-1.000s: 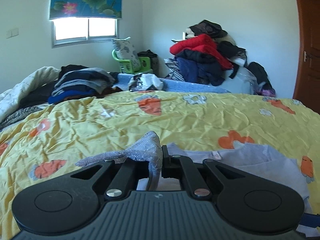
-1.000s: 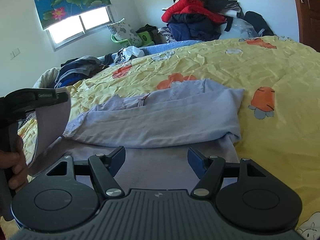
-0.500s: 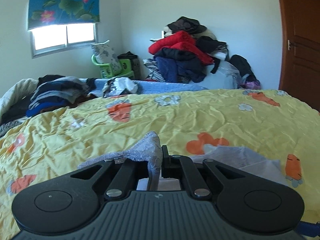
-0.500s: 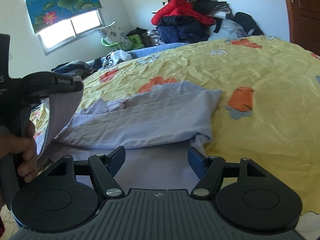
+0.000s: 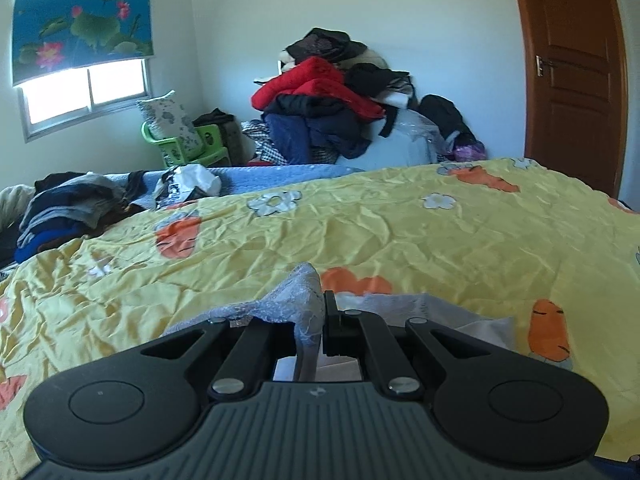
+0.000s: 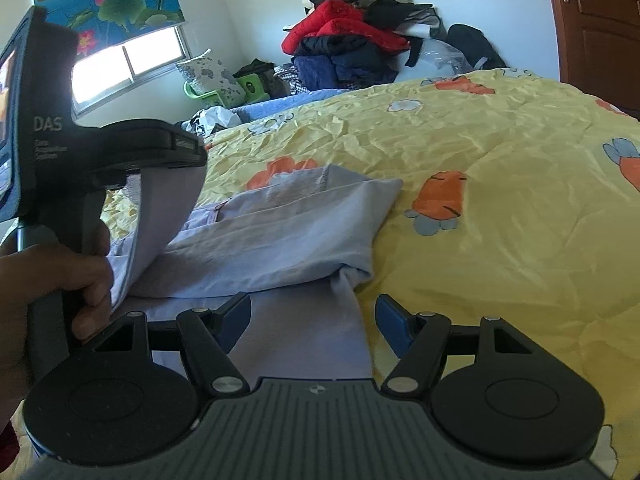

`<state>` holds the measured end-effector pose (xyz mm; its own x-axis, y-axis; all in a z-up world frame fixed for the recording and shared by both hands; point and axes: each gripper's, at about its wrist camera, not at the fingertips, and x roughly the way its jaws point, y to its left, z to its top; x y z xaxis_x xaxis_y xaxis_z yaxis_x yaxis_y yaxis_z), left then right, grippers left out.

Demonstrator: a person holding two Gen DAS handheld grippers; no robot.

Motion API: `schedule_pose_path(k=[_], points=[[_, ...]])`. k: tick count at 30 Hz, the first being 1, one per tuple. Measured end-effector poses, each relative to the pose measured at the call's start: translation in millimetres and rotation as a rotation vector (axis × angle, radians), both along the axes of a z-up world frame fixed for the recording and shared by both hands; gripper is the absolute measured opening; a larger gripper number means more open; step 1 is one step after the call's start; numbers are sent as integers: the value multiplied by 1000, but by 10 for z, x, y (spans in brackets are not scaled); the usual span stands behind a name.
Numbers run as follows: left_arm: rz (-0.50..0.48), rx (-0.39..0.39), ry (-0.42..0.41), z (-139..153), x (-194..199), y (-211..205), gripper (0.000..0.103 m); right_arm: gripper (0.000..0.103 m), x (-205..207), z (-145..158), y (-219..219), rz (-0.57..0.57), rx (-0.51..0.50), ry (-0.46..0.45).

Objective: Fold small clothes
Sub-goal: 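Carry the sleeve across the sweater body over the first sleeve with the left gripper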

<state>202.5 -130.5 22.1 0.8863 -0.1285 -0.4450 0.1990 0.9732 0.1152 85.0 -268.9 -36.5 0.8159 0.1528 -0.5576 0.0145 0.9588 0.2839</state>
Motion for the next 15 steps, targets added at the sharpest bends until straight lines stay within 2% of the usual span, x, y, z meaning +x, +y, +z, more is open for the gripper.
schedule_pose_path(k=[15], points=[[-55,17,39,-123,45,-314,4,72,-57,-27,-154,-38,-3,6]])
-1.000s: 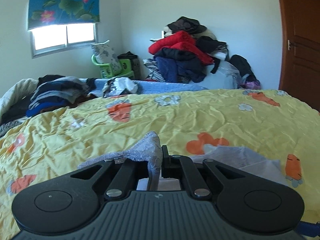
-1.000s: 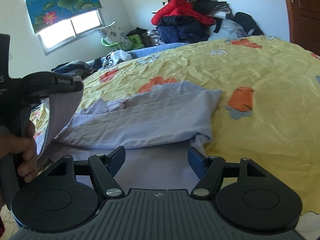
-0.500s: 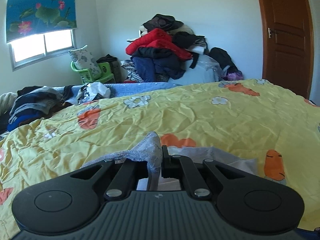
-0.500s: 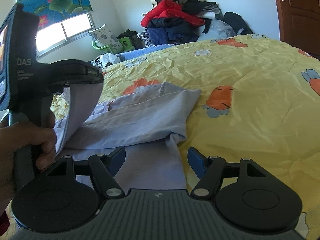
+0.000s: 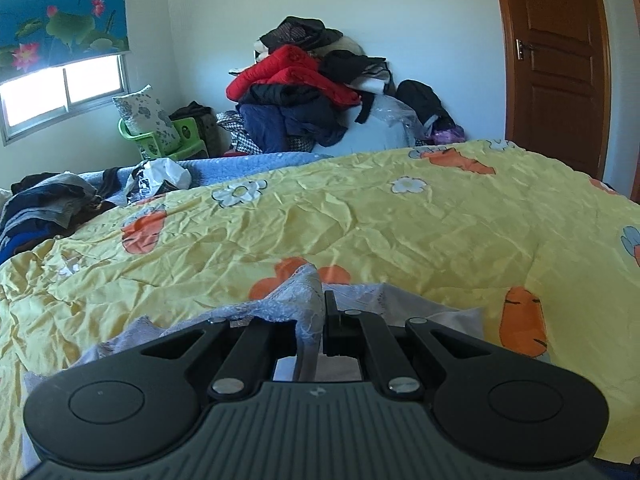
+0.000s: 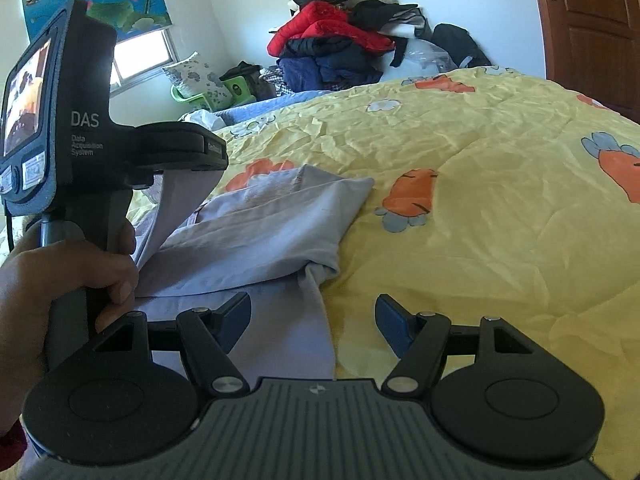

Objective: Fold small clothes
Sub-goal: 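Carry the sleeve across the sweater body over the first sleeve with the left gripper, then open the left gripper to release the sleeve onto the sweater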

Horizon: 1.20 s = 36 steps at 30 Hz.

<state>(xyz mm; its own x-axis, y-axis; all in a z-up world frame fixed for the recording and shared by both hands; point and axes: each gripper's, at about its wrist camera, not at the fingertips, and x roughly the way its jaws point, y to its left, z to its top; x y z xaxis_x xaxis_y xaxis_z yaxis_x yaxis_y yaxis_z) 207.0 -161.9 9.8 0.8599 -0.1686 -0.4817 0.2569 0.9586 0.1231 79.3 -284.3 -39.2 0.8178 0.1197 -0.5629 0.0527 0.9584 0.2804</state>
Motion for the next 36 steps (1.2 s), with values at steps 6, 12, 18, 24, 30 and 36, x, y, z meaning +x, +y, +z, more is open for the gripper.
schedule_pose_path(k=[6,12,18,24,30,36], points=[[-27,8,9,-30,-19,-104,4,72,-31,-9,-56,-14,1,2],[-52,19,24,-70,-19,-238,4,72,-72,-25,-113,-32,2,6],[-73,16,58,-112,-1,-317,4,72,-103,-42,-173,-52,1,12],[-93,30,84,-141,-13,-397,6,72,-134,-60,-186,-56,4,16],[-134,-20,143,-96,1,-491,52,74,-132,-61,-191,-61,4,18],[-198,-25,95,54,-101,-662,82,73,-130,-90,-213,-74,-4,26]])
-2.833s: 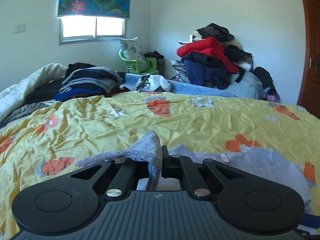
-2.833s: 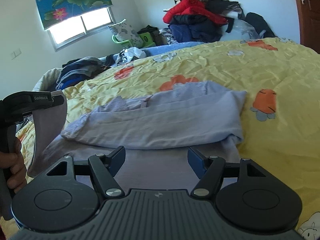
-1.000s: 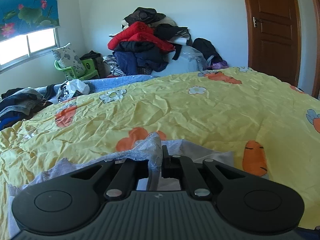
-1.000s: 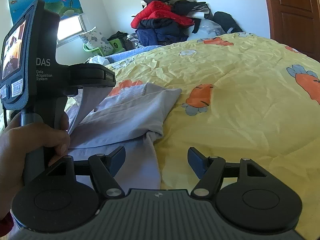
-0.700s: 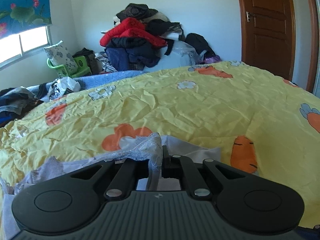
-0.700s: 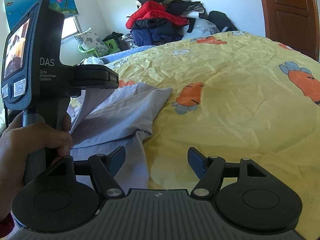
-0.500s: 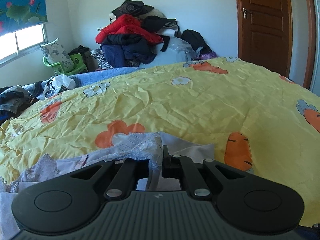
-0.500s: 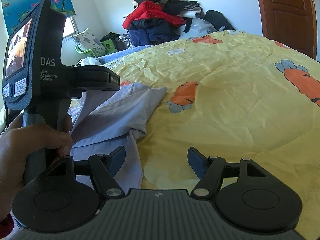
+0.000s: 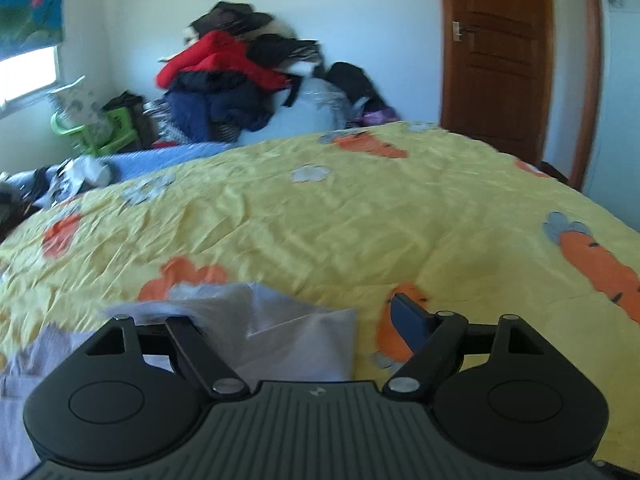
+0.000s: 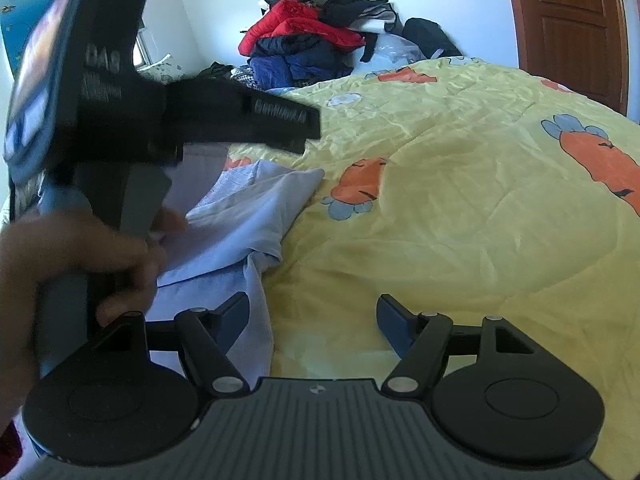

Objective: Fold small clothes
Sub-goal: 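Open the left gripper to release the sleeve onto the sweater, then smooth the folded sleeves flat with both grippers open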

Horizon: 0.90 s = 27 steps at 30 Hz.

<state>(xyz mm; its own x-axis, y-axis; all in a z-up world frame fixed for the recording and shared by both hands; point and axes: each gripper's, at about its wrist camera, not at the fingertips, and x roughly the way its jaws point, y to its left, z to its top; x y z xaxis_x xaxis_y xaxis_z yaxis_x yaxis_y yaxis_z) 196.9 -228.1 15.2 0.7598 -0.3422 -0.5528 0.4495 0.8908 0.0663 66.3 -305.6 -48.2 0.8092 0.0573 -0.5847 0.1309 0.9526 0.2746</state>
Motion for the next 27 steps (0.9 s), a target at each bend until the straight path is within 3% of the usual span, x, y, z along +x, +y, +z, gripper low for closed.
schedule_pose_path(k=[5,9,13,17,20,24,27], points=[[-32,48,-26,89,-44,-169,83,73,-13,-7,-44,-14,-7,5],[-58,5,-42,200,-58,-101,83,74,-36,-1,-54,-21,-38,11],[-19,-4,-65,331,-5,194,83,74,-56,53,-112,-67,-48,-10],[87,32,-82,352,68,738,84,75,-35,225,-73,-110,-111,-86],[199,84,-91,249,44,1212,84,75,120,339,34,8,-90,-122],[284,126,-71,53,-65,1723,84,74,514,333,240,216,39,-79],[321,139,-46,-94,-123,1969,84,74,854,267,363,296,96,-25]])
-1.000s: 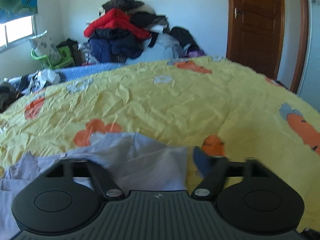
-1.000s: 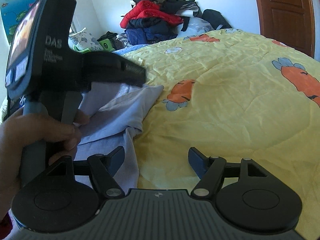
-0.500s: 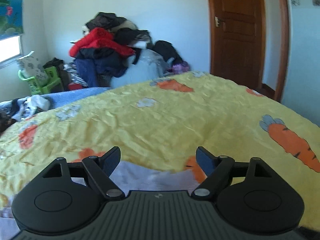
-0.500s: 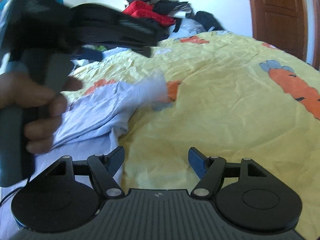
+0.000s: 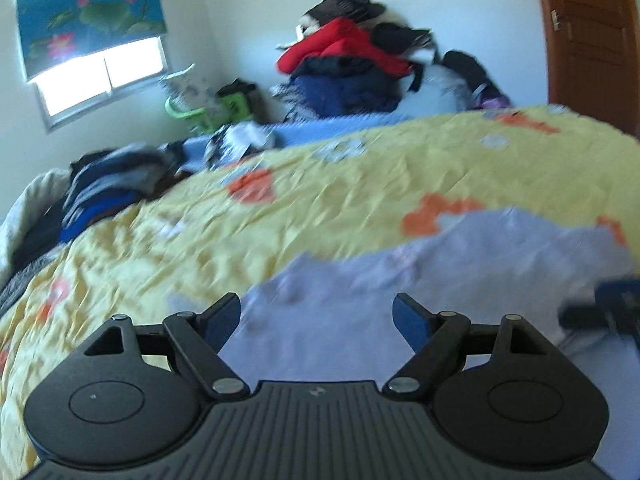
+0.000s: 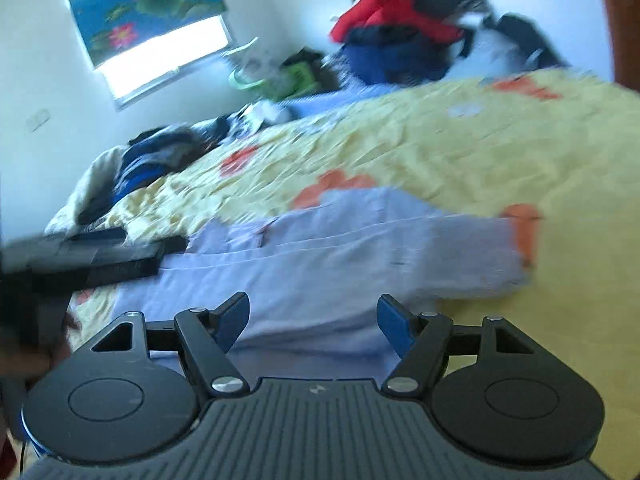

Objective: Fold small clothes
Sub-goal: 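Smooth the folded sleeves flat with both grippers open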

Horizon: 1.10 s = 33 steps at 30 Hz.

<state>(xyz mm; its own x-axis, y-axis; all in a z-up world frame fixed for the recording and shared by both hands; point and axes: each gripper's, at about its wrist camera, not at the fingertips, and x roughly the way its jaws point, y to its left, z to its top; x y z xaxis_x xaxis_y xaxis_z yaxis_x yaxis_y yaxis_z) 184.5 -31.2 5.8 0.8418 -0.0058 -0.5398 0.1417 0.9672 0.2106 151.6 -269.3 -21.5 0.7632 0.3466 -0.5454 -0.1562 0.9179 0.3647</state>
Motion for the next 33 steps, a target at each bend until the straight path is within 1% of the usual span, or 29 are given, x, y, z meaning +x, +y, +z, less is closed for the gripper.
schedule_pose_path(k=[3,4,5,6,7,8,9,11,13,16,17,19,21,22,24,26,27,29,31,33], points=[[31,-8,40,-143,20,139,84,70,361,-119,40,4,-46,58],[38,-6,50,-180,23,153,84,68,464,-160,49,-3,-73,60],[42,-1,56,-216,33,149,84,68,532,-170,60,-3,-96,43],[41,3,55,-241,32,156,84,68,575,-158,122,-9,-123,47],[38,4,51,-258,16,161,84,68,553,-123,164,-20,-149,61],[36,3,47,-269,-13,163,84,71,499,-81,208,-36,-177,60],[34,0,45,-285,-33,159,84,73,435,-34,263,-41,-208,32],[31,-7,60,-336,-21,152,84,79,313,38,364,4,-254,-29],[39,-10,78,-390,6,145,84,80,339,-3,430,39,-273,-13],[43,-23,73,-417,-9,161,84,78,537,-184,485,26,-339,62],[44,-22,74,-417,-17,168,84,78,545,-200,491,19,-353,49],[46,-26,72,-403,-46,187,84,79,499,-145,519,2,-369,38],[48,-36,78,-396,-65,202,84,80,380,-65,543,8,-361,-12],[48,-42,81,-398,-69,205,84,81,318,-67,551,20,-355,-23],[46,-41,81,-423,-66,198,85,81,303,-111,582,44,-360,-8],[48,-28,70,-435,-57,181,87,83,376,-214,617,40,-397,28],[48,-23,65,-432,-61,178,87,84,383,-248,615,29,-404,23],[54,-28,65,-409,-89,199,88,83,371,-215,620,7,-409,20],[55,-43,68,-387,-135,232,88,84,288,-160,648,-7,-423,2],[59,-52,78,-372,-186,259,88,85,166,-118,656,1,-420,-19]])
